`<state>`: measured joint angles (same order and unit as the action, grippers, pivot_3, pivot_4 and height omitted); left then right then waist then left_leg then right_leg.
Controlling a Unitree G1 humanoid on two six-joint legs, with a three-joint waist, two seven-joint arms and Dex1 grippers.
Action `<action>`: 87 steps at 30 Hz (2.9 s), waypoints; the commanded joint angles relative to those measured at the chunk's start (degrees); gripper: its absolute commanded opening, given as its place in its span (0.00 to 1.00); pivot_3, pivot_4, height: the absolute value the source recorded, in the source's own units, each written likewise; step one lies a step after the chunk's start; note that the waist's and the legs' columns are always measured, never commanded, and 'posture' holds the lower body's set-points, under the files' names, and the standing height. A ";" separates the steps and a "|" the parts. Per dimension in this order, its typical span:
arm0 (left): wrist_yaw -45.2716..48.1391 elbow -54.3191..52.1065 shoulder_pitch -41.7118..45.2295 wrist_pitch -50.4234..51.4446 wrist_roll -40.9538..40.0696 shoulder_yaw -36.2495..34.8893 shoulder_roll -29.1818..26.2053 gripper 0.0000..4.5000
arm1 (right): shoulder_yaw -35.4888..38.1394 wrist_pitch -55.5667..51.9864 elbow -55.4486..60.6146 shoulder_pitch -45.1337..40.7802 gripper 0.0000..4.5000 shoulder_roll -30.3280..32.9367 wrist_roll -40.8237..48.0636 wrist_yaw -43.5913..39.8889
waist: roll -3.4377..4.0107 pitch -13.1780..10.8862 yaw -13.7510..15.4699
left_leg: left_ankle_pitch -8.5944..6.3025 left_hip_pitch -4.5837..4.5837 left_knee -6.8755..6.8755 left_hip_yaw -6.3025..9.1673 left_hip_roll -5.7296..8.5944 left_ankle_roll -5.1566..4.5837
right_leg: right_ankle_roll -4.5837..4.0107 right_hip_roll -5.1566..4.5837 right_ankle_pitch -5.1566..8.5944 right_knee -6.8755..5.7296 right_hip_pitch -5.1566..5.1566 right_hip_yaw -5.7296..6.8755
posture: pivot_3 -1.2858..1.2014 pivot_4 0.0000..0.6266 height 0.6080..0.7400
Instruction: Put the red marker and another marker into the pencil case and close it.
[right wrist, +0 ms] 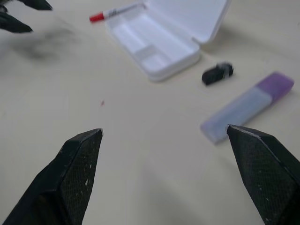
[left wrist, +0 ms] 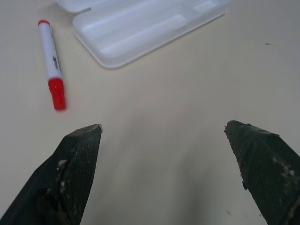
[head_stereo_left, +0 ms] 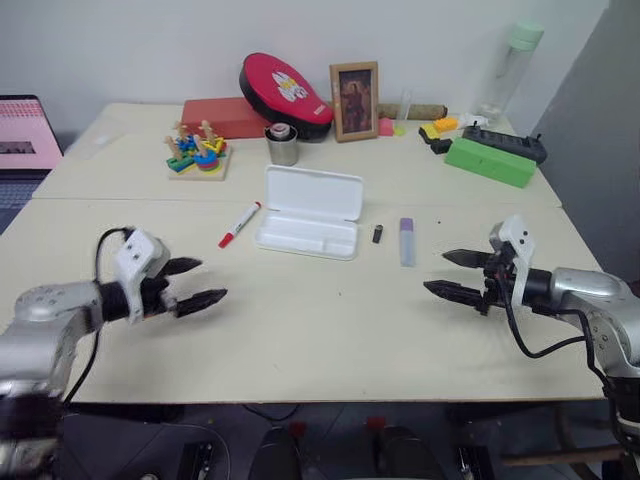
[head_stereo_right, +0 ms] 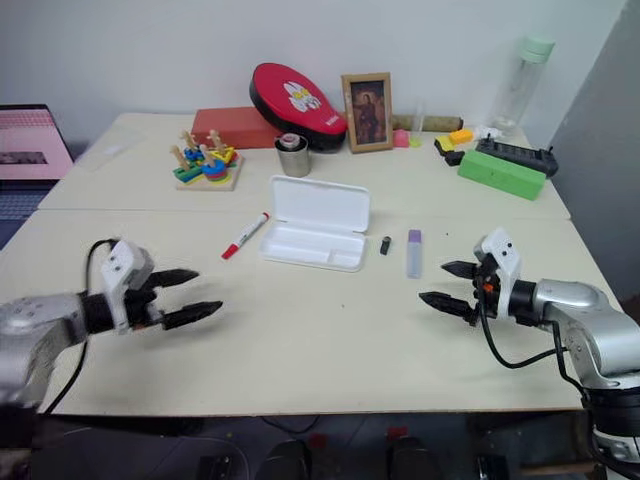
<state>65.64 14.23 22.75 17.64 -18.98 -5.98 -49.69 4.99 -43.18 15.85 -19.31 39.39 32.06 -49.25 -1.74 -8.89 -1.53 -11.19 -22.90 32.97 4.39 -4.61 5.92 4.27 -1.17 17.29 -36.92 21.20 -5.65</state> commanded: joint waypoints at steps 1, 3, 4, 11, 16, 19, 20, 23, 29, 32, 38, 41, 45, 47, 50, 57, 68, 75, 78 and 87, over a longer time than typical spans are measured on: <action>4.88 11.12 9.64 -7.48 5.10 6.39 3.26 1.00 | 0.22 -0.61 5.19 -0.68 0.99 -1.13 1.10 3.01 | 0.03 0.03 -0.06 | 0.00 0.01 0.00 -0.01 0.02 0.00 | -0.02 -0.02 -0.01 0.01 -0.07 -0.03 | 0.52 0.24 1.00; 6.61 16.95 14.94 -10.50 7.25 8.79 5.44 1.00 | -0.51 -0.94 7.07 -0.51 0.99 -1.36 1.12 3.92 | 0.01 0.04 -0.07 | 0.00 -0.03 0.00 0.00 0.02 -0.01 | -0.03 0.00 -0.02 0.00 -0.02 0.00 | 0.52 0.24 1.00; 7.44 19.73 17.43 -11.73 8.10 9.75 6.56 1.00 | -0.81 -1.12 7.85 -0.47 0.99 -1.52 1.03 4.52 | 0.01 0.04 -0.11 | -0.01 -0.04 0.00 0.00 0.02 -0.01 | -0.04 0.00 -0.02 -0.03 -0.02 0.00 | 0.52 0.24 1.00; 9.41 39.16 31.23 -22.71 15.36 14.78 13.20 1.00 | -1.83 -2.64 14.06 1.15 0.99 -3.87 1.49 9.97 | -0.01 0.05 -0.24 | -0.02 -0.10 -0.03 0.05 0.03 -0.03 | -0.06 0.01 -0.01 -0.02 0.01 0.04 | 0.52 0.24 1.00; 10.64 46.95 35.63 -25.84 19.11 16.54 16.19 1.00 | -1.45 -3.68 16.63 2.55 0.99 -5.23 2.13 12.82 | -0.01 0.05 -0.37 | -0.01 -0.08 0.00 0.07 0.03 -0.04 | -0.05 0.02 -0.01 -0.07 0.00 0.04 | 0.52 0.24 1.00; 10.85 50.12 36.75 -26.85 22.01 18.24 17.39 1.00 | -1.07 -4.20 17.85 3.18 0.99 -5.67 2.36 14.22 | -0.02 0.05 -0.34 | -0.01 -0.07 0.01 0.08 0.03 -0.05 | -0.05 0.02 -0.01 -0.09 0.00 0.03 | 0.52 0.24 1.00; 9.82 51.28 37.10 -27.22 23.52 19.03 17.81 1.00 | -0.87 -4.39 18.24 3.33 0.99 -5.79 2.50 14.66 | -0.02 0.05 -0.32 | -0.01 -0.07 0.00 0.08 0.03 -0.05 | -0.05 0.02 -0.01 -0.11 0.00 0.03 | 0.52 0.24 1.00; 6.85 53.79 37.99 -28.12 26.79 20.59 18.71 1.00 | -0.66 -4.93 19.07 3.41 0.99 -6.04 2.88 15.63 | -0.03 0.06 -0.28 | -0.01 -0.07 0.01 0.09 0.03 -0.05 | -0.05 0.02 -0.01 -0.11 -0.01 0.04 | 0.52 0.24 1.00; 5.10 56.30 39.27 -28.41 28.59 20.32 20.75 0.90 | 0.00 -5.47 20.35 3.93 1.00 -6.12 3.69 17.38 | -0.02 0.08 -0.15 | 0.00 -0.03 0.03 0.10 0.03 -0.05 | -0.05 0.02 -0.01 -0.13 -0.08 0.05 | 0.52 0.24 1.00; 5.15 56.78 39.59 -28.55 28.57 19.82 21.24 0.76 | 0.26 -5.54 20.81 4.19 1.00 -5.87 4.28 17.93 | -0.03 0.11 -0.08 | 0.01 -0.02 0.06 0.11 0.03 -0.06 | -0.02 0.02 -0.02 -0.16 -0.12 0.06 | 0.52 0.24 1.00; 5.98 56.44 39.75 -28.56 27.97 18.94 21.78 0.50 | 0.72 -5.49 21.21 4.45 1.00 -5.42 5.07 18.06 | -0.03 0.11 -0.13 | 0.04 -0.02 0.08 0.12 0.03 -0.10 | 0.02 0.02 -0.04 -0.19 -0.12 0.06 | 0.52 0.24 1.00; 6.36 56.21 39.49 -28.63 27.98 18.56 21.75 0.39 | 0.81 -5.50 21.32 4.55 1.00 -5.01 5.59 17.67 | -0.03 0.11 -0.16 | 0.04 -0.03 0.08 0.12 0.03 -0.10 | 0.01 0.02 -0.05 -0.17 -0.12 0.06 | 0.52 0.24 1.00; 6.58 55.96 39.03 -28.77 27.88 18.26 21.68 0.22 | 0.74 -5.19 21.25 4.63 1.00 -4.24 6.41 16.96 | -0.03 0.11 -0.16 | 0.03 -0.03 0.06 0.12 0.04 -0.10 | 0.01 0.02 -0.05 -0.16 -0.11 0.06 | 0.52 0.24 1.00; 6.76 55.82 38.69 -28.67 27.67 18.01 21.55 0.14 | 0.77 -5.03 21.05 4.53 1.00 -4.06 6.66 16.71 | -0.03 0.11 -0.16 | 0.03 -0.03 0.06 0.12 0.04 -0.10 | 0.01 0.02 -0.04 -0.15 -0.11 0.06 | 0.52 0.24 1.00; 7.22 55.63 38.43 -28.36 27.27 17.61 21.50 0.01 | 0.83 -4.87 20.84 4.51 1.00 -3.82 6.85 16.47 | -0.03 0.11 -0.19 | 0.04 -0.02 0.07 0.12 0.04 -0.10 | 0.01 0.02 -0.04 -0.17 -0.12 0.06 | 0.52 0.24 1.00; 8.87 54.26 37.39 -29.07 27.03 17.21 21.38 0.01 | 1.31 -5.01 20.67 4.33 1.00 -3.50 7.46 15.86 | -0.03 0.12 -0.20 | 0.05 -0.01 0.10 0.12 0.03 -0.12 | 0.01 0.02 -0.05 -0.22 -0.12 0.06 | 0.52 0.24 1.00; 24.45 22.84 22.95 -21.52 20.96 17.74 15.54 0.01 | 2.79 -5.98 22.77 5.86 1.00 -2.06 10.07 16.02 | -0.01 0.12 -0.29 | 0.05 -0.02 0.05 0.13 0.02 -0.12 | -0.01 0.02 -0.05 -0.21 -0.11 0.05 | 0.52 0.24 1.00; 23.79 5.59 14.88 -11.74 18.69 18.17 13.45 0.01 | 2.43 -6.42 24.58 8.82 1.00 1.82 11.47 12.97 | -0.01 0.12 -0.11 | 0.06 -0.01 0.16 0.14 0.02 -0.12 | 0.00 0.02 -0.05 -0.27 -0.16 0.06 | 0.52 0.24 1.00; 22.92 0.83 12.35 -8.24 18.02 18.31 12.82 0.01 | 2.29 -5.99 24.74 9.70 1.00 3.03 11.56 11.98 | -0.01 0.13 -0.22 | 0.05 0.02 0.17 0.14 0.01 -0.13 | 0.00 0.02 -0.05 -0.24 -0.20 0.05 | 0.52 0.24 1.00; 20.16 -5.95 7.52 -3.28 16.66 18.90 11.31 0.01 | 1.16 -5.27 24.37 9.56 1.00 3.28 11.06 10.99 | -0.02 0.13 -0.24 | 0.06 0.03 0.17 0.14 0.01 -0.14 | 0.00 0.03 -0.05 -0.23 -0.20 0.05 | 0.52 0.24 1.00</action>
<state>86.38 10.89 30.77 13.50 -1.14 13.12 -37.56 5.65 -49.47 38.62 -9.51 42.25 42.27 -37.50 -1.76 -8.76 -1.77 -11.13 -22.87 33.14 4.53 -4.60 5.77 4.27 -1.14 17.24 -37.15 21.00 -5.60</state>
